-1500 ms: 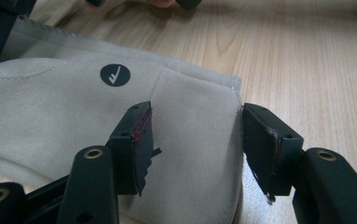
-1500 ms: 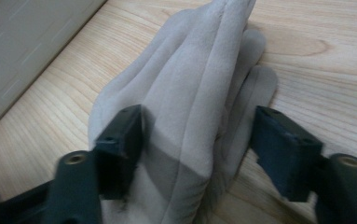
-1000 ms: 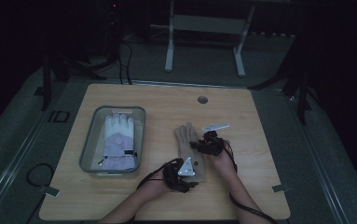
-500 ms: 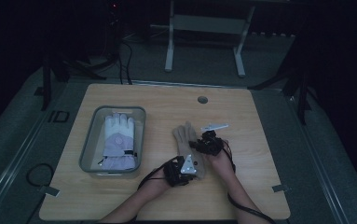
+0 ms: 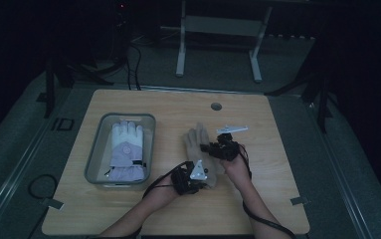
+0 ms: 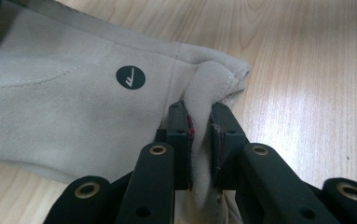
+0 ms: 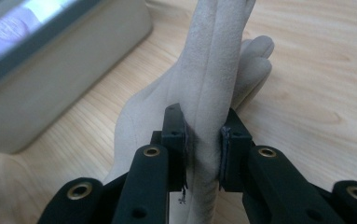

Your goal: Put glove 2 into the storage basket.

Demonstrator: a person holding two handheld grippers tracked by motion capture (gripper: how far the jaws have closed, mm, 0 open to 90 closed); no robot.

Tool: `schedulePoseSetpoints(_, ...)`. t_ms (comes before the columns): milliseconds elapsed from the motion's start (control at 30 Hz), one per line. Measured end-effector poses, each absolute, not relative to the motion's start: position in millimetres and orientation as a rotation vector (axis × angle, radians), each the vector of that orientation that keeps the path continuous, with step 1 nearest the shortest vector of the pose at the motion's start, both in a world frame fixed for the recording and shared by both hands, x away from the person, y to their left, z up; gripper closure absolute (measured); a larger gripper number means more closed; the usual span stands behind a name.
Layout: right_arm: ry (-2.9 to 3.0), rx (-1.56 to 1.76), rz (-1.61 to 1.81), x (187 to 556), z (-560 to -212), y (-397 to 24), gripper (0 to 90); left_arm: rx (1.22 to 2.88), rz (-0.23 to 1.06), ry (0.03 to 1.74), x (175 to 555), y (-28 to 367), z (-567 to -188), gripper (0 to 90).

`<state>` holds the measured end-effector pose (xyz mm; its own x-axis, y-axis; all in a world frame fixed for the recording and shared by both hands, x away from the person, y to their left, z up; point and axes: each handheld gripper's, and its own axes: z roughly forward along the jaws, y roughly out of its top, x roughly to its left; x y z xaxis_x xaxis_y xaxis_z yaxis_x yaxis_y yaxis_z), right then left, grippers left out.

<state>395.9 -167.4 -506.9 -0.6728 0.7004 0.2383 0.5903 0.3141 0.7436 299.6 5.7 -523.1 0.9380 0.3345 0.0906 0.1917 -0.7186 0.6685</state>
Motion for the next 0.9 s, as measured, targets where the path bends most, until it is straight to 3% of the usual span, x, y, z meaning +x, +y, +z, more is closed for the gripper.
schedulePoseSetpoints(900, 2.385, 1.103, 1.406, 392.1, -449.6, -133.2, 75.9, 2.413, 0.303, 0.359, 302.0, 45.9, -471.4, 80.3)
